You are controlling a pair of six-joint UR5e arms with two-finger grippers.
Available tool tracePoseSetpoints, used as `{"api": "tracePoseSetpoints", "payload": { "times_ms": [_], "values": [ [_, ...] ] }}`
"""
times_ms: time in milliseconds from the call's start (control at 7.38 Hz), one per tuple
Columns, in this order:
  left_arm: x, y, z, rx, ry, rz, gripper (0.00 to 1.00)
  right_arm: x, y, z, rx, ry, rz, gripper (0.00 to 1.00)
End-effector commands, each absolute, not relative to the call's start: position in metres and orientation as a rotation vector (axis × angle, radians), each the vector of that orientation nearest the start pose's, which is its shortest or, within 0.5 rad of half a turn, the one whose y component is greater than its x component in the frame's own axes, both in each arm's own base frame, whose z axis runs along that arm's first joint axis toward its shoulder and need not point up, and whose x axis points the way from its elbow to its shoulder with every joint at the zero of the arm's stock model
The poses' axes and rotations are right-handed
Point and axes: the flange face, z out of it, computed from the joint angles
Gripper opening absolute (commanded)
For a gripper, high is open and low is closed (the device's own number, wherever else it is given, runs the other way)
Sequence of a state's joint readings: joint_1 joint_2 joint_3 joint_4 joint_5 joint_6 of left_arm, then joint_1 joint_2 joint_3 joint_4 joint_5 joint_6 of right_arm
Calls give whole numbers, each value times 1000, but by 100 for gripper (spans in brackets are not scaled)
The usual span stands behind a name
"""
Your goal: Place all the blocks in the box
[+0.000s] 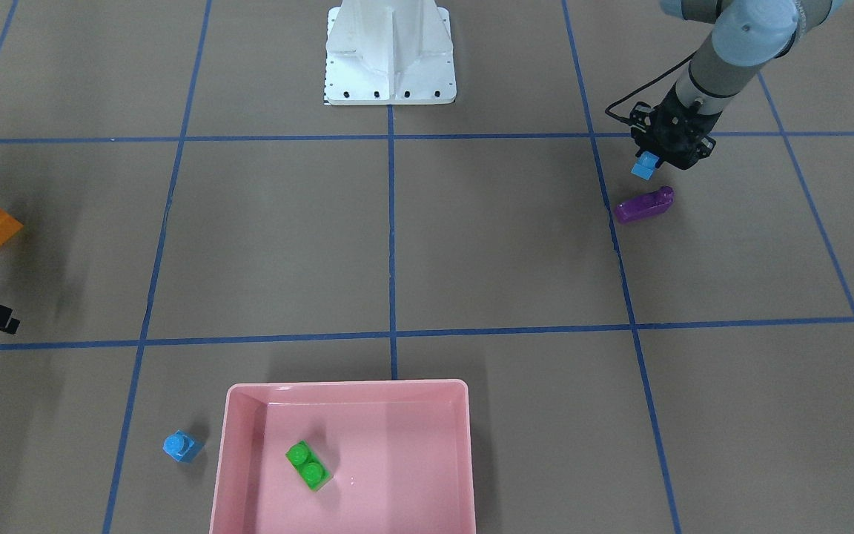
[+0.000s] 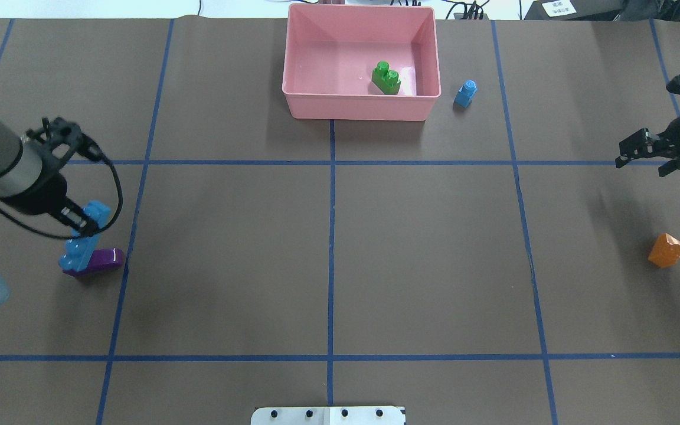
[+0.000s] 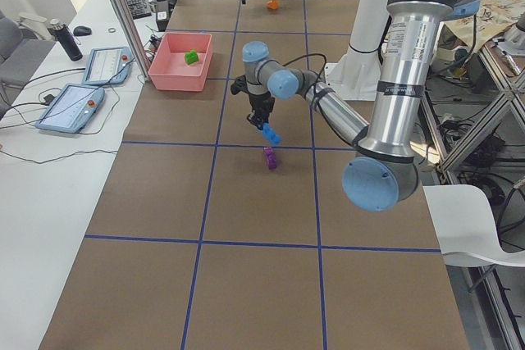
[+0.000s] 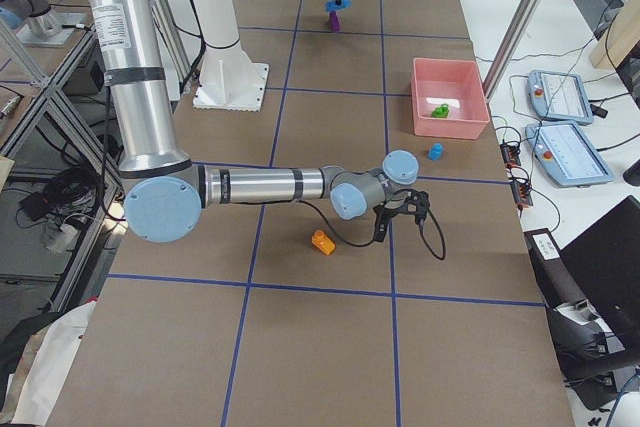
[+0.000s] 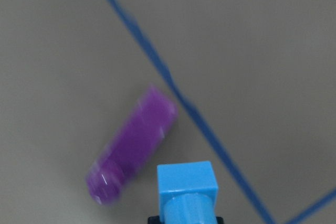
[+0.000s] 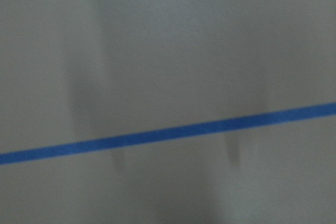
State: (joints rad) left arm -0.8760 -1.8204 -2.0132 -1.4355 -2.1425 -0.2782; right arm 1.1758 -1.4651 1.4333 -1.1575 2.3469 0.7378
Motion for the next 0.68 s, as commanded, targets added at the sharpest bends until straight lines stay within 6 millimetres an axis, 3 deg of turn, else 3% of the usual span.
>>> {"api": "tracePoseSetpoints", "payload": {
  "times_ms": [0,135,271,406,542],
  "values": [
    [275,-583,237,312,771,400,0,-130,-475,667,-170,-813,202,100],
    [292,-631,195,301,787,309,0,-123,-456,675,-187,-805,209,100],
    [302,-659,172,319,814,252,0,-120,-445,680,-202,-803,220,100],
    [322,-689,156,350,879,157,0,-122,-442,679,-237,-830,229,100],
    [348,-727,126,367,960,35,0,-125,-440,676,-278,-851,274,100]
  ]
}}
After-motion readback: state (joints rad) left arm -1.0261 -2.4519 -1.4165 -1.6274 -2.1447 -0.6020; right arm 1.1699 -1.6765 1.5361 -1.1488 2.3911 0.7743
